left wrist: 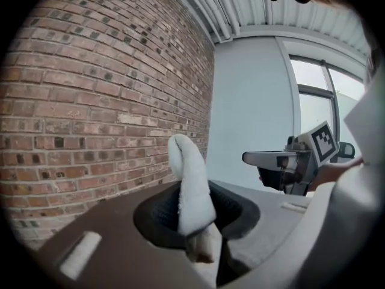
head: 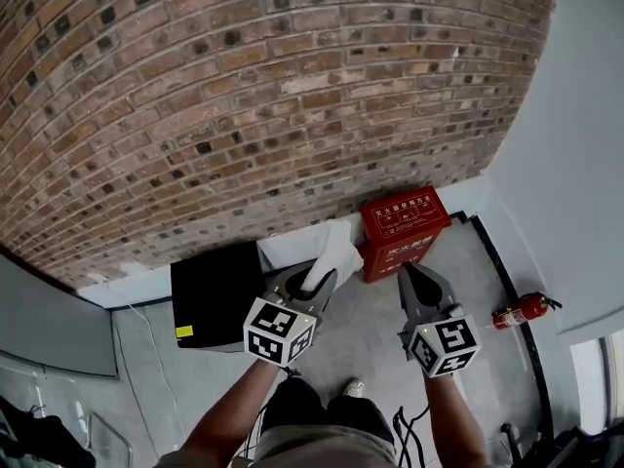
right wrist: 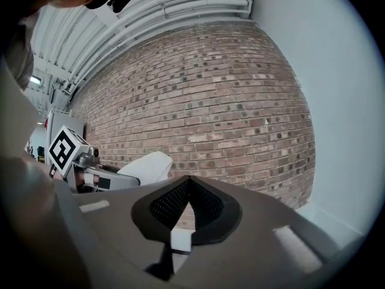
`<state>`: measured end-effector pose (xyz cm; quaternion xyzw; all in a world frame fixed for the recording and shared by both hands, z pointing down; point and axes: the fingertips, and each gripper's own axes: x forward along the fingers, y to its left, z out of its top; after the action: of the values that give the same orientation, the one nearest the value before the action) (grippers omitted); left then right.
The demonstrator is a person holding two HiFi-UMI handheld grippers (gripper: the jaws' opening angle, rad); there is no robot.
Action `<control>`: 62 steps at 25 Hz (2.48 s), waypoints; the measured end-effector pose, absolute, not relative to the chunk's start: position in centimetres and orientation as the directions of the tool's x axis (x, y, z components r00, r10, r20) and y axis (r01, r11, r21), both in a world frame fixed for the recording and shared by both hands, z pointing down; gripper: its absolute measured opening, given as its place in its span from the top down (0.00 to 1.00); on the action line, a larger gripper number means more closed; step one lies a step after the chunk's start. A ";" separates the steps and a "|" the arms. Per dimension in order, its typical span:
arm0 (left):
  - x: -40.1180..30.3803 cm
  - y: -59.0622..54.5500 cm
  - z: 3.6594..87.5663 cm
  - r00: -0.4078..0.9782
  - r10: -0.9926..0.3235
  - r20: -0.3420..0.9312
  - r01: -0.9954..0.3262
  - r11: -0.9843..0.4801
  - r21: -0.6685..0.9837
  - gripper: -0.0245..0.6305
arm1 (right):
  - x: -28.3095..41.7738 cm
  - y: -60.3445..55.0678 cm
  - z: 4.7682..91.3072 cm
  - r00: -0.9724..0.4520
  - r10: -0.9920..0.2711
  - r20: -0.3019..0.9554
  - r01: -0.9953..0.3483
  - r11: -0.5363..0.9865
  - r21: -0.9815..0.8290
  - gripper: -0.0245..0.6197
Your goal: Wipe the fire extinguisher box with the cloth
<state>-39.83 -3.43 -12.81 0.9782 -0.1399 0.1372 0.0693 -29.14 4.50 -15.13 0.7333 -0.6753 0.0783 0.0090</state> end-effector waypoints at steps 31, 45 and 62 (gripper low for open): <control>-14.6 -29.9 37.6 0.879 -0.244 0.410 -0.308 -0.947 0.096 0.82 | -15.5 -14.2 22.1 0.102 -0.970 0.220 -0.995 -0.098 0.032 0.92; -14.6 -15.6 38.5 0.961 0.023 0.277 0.019 -1.000 0.017 0.82 | -15.9 -6.8 33.5 0.081 -0.965 0.248 -0.996 -0.070 0.052 0.92; -19.4 -23.7 42.6 0.909 -0.227 0.350 -0.249 -0.968 0.018 0.83 | -16.6 -7.2 40.3 0.055 -0.957 0.283 -0.998 -0.060 -0.009 0.92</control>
<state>-19.42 -23.69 42.59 0.9765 -0.1217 0.1752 0.0312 -16.60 -7.22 40.26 0.7200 -0.6791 0.1073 0.0950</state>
